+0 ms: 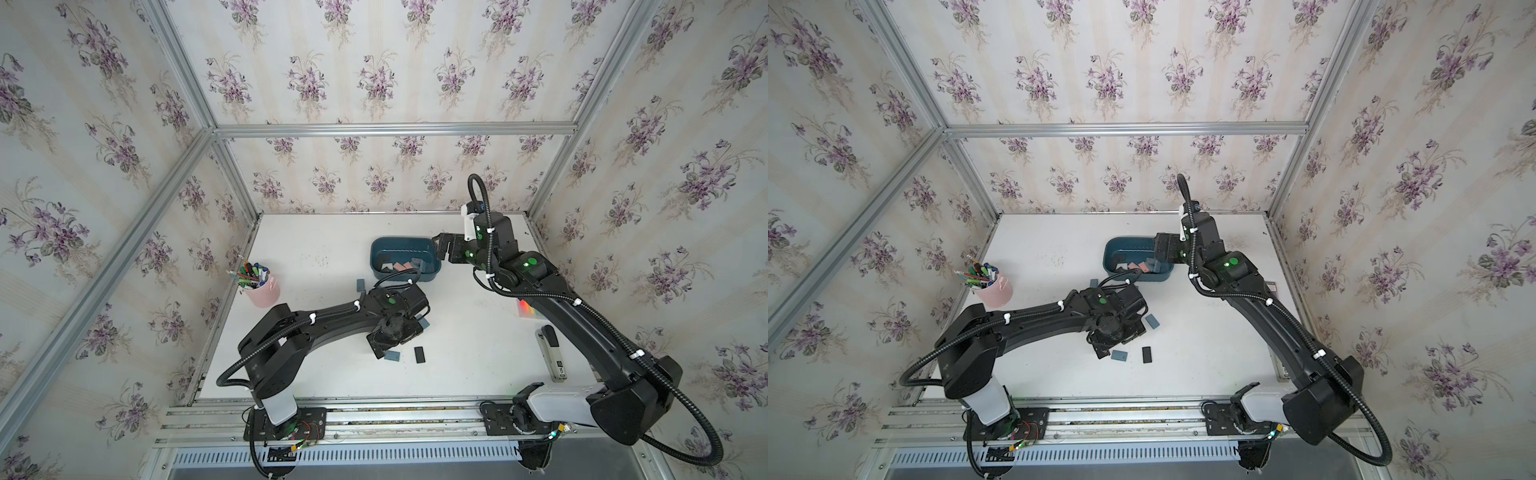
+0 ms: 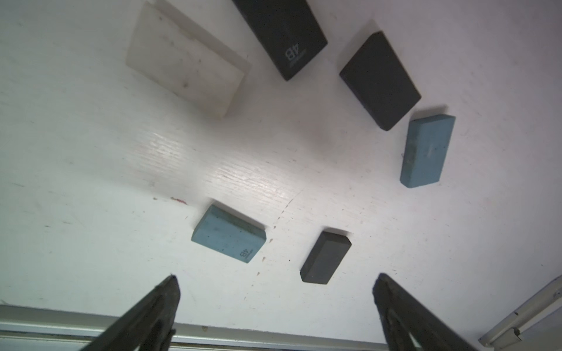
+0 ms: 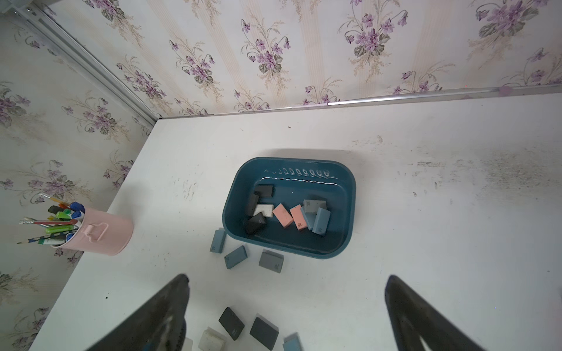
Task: Put the eraser in the storage box
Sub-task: Pick up the eraser from the center of the board.
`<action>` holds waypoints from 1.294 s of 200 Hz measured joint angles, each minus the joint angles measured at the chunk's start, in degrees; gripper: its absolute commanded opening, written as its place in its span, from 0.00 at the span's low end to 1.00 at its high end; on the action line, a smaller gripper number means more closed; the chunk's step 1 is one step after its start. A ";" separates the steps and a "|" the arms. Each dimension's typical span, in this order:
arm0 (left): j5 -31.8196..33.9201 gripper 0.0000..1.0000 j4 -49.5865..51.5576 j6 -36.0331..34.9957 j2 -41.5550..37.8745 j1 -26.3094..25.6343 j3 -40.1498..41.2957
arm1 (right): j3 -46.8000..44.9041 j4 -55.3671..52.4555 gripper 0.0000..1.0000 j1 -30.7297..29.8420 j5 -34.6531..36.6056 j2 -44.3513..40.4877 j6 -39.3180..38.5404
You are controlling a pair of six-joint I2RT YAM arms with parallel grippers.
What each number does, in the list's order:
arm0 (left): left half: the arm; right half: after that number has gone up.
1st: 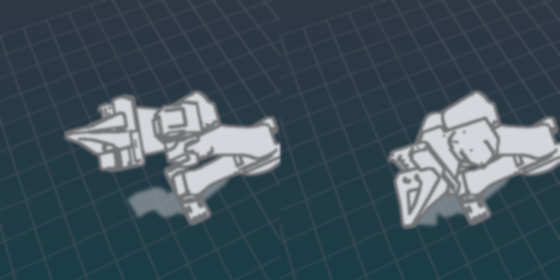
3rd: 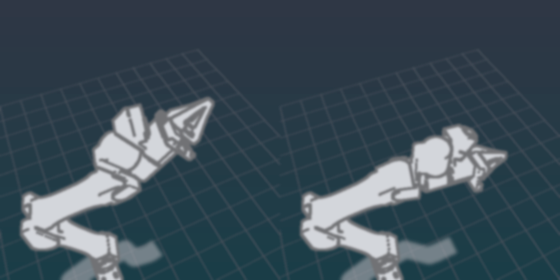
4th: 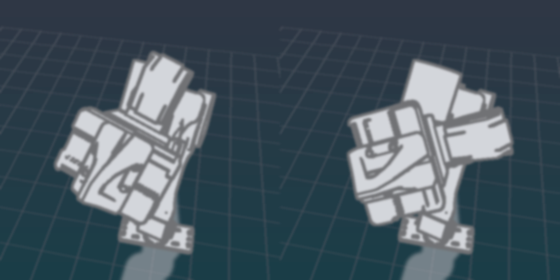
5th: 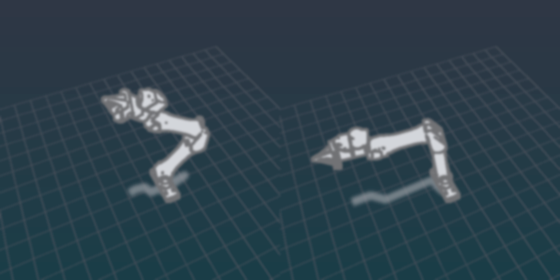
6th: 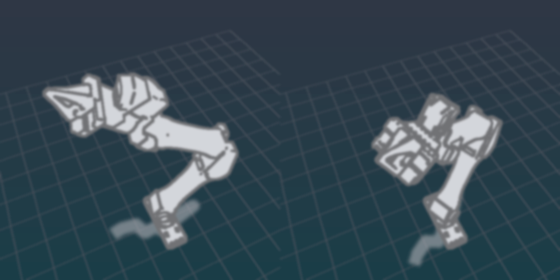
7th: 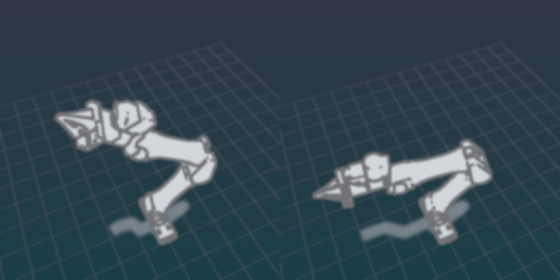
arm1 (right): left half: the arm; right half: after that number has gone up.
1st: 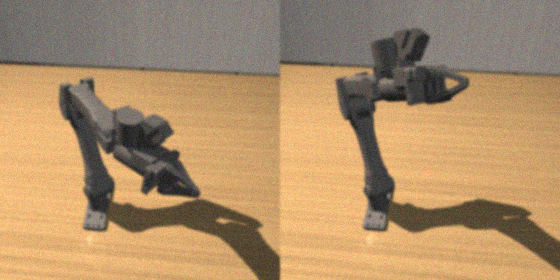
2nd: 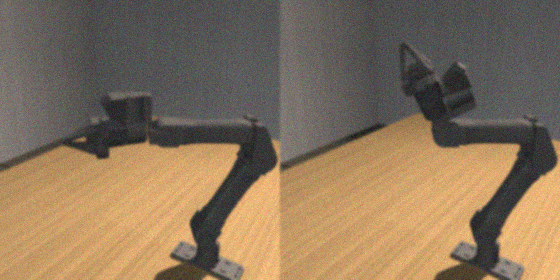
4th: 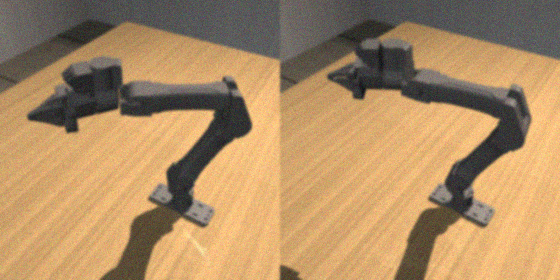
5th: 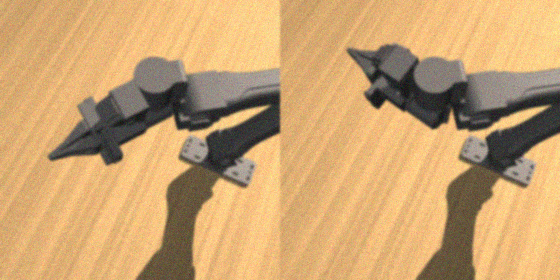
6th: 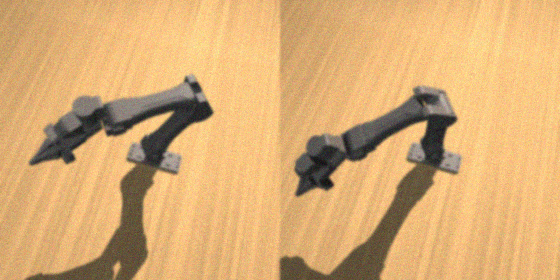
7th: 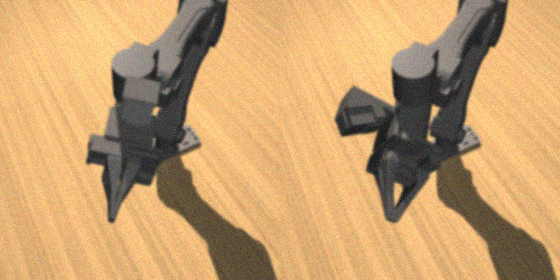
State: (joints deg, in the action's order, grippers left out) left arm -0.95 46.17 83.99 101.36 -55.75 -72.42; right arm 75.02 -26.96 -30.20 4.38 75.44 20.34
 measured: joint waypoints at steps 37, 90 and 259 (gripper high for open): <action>-1.57 0.99 1.84 3.91 4.96 -0.96 -0.48 | -1.95 0.13 1.00 0.00 -0.83 -0.83 -0.68; -2.08 0.99 2.58 8.44 4.74 -1.53 1.31 | -4.24 0.96 1.00 0.00 -1.44 -2.03 -0.98; -4.68 0.49 -3.76 13.60 4.39 1.51 7.19 | -8.20 3.15 1.00 0.00 -5.16 -4.24 -1.01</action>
State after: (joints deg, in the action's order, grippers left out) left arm -5.63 42.41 97.58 105.75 -54.24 -65.23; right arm 66.83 -23.81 -30.20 -0.78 71.20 19.33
